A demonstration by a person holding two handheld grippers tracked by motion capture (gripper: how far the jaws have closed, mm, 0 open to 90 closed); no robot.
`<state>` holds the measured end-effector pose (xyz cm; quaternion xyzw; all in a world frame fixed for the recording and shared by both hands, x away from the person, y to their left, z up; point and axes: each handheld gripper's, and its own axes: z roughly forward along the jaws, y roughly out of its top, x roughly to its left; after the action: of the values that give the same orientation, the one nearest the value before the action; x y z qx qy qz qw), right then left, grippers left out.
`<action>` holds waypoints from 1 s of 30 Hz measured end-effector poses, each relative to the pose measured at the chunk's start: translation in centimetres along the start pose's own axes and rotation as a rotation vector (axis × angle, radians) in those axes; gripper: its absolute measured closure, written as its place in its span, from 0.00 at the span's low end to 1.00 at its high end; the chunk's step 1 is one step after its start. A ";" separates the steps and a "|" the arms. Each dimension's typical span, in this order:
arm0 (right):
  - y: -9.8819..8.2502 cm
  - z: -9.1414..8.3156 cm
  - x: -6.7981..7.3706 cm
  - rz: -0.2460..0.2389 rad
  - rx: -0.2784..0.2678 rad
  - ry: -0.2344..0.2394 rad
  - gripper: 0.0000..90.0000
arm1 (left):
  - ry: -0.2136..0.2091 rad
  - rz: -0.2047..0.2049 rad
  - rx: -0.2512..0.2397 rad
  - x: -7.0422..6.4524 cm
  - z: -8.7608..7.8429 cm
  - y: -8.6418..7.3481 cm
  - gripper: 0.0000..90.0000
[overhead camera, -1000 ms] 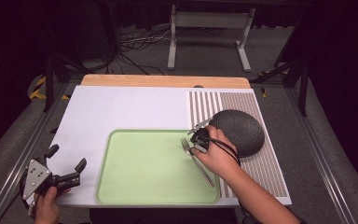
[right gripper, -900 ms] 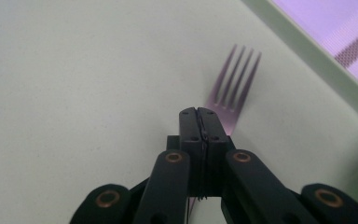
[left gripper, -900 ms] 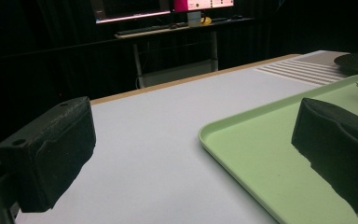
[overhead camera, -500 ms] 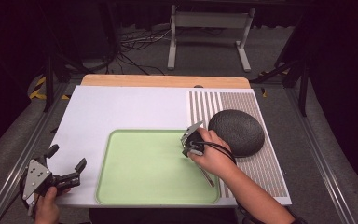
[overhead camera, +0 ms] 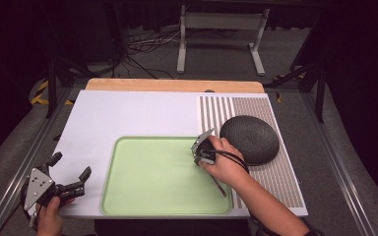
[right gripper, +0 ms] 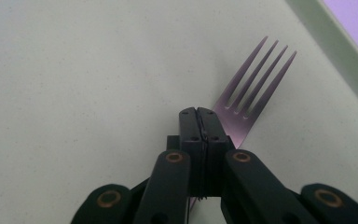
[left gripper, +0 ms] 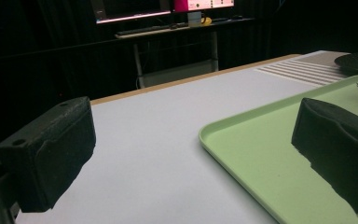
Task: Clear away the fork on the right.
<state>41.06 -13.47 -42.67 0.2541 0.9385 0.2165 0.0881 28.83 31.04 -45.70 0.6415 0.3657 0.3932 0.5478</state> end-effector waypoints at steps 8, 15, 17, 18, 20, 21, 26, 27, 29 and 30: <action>-0.1 0.1 -0.1 0.010 0.009 -0.010 0.99 | 0.000 0.000 0.000 0.0 0.0 0.0 0.00; -0.3 0.0 -0.7 0.026 0.007 -0.023 0.99 | 0.000 0.001 0.001 0.0 0.0 0.0 0.00; -0.4 0.0 -0.8 0.027 0.007 -0.022 0.99 | 0.000 0.001 0.002 0.0 0.0 0.0 0.00; -0.4 0.0 -0.9 0.032 0.008 -0.028 0.99 | -0.001 -0.002 0.002 0.0 0.0 0.0 0.00; -0.6 -0.1 -1.2 0.035 0.007 -0.036 0.99 | -0.001 -0.002 0.002 0.0 0.0 0.0 0.00; -0.6 -0.1 -1.2 0.035 0.007 -0.036 0.99 | 0.000 -0.002 0.001 0.0 0.0 0.0 0.00; -1.0 -0.3 -1.7 0.056 0.005 -0.052 0.99 | -0.001 -0.002 0.002 0.0 0.0 0.0 0.00; -1.0 -0.3 -1.7 0.064 0.008 -0.051 0.99 | -0.001 -0.002 0.002 0.0 0.0 0.0 0.00; -1.2 -0.4 -1.9 0.069 0.008 -0.056 0.99 | -0.002 -0.002 0.005 0.0 0.0 0.0 0.00; -1.2 -0.4 -2.0 0.074 0.008 -0.059 0.99 | -0.002 -0.002 0.004 0.0 0.0 0.0 0.00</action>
<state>42.12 -15.64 -42.73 0.2954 0.9263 0.2083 0.1065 28.83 31.00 -45.72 0.6428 0.3665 0.3914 0.5471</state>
